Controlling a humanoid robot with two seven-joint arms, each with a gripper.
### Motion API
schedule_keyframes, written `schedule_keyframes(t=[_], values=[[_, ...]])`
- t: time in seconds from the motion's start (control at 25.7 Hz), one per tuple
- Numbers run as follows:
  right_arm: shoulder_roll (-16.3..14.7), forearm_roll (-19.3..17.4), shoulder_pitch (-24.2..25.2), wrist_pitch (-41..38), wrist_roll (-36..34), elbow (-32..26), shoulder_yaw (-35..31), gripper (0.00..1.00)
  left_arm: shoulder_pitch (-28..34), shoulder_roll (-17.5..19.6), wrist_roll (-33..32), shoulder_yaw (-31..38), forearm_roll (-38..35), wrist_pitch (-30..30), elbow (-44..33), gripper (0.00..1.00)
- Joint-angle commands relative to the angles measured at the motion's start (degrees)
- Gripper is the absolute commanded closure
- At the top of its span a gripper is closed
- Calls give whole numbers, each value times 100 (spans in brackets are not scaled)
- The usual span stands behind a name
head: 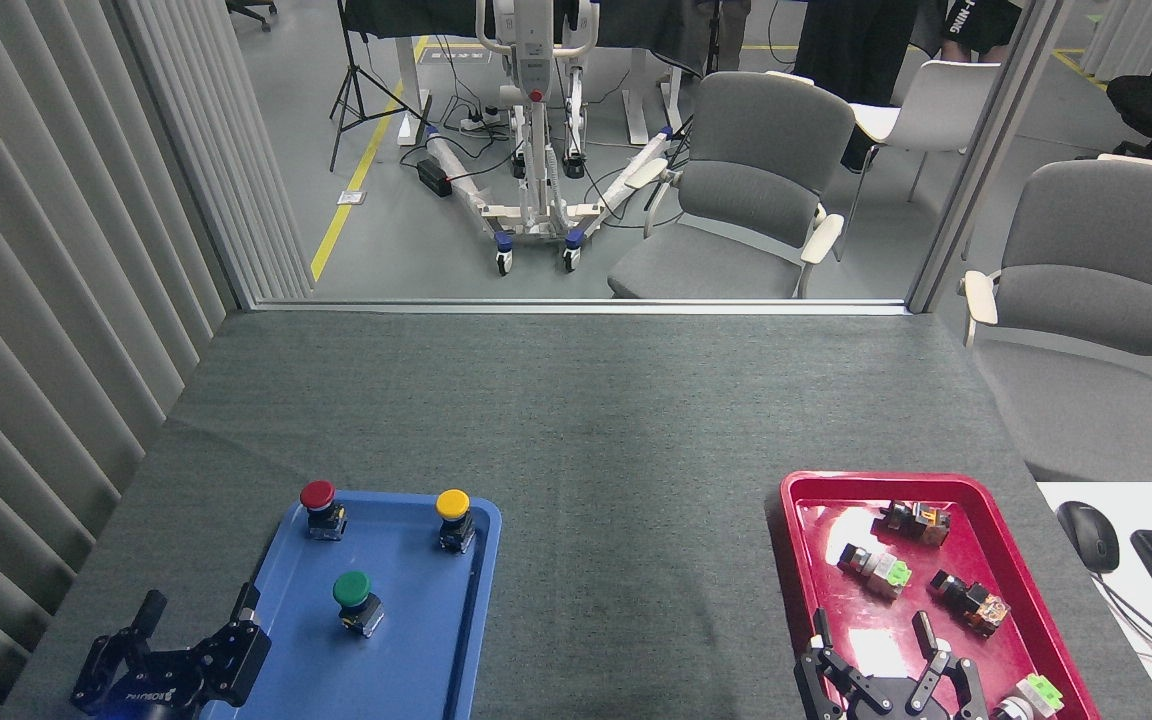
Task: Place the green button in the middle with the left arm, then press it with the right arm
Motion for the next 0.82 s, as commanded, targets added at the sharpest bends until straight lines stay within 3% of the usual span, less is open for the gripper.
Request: schedule_keyframes(t=[0.0, 0.78], values=[[-12, -4, 0, -19, 1, -8, 0, 0, 18, 14, 59, 0, 17, -73, 4, 0], [-21, -13, -9, -28, 1, 62, -9, 0, 27, 5, 138, -9, 0, -240, -31, 0]])
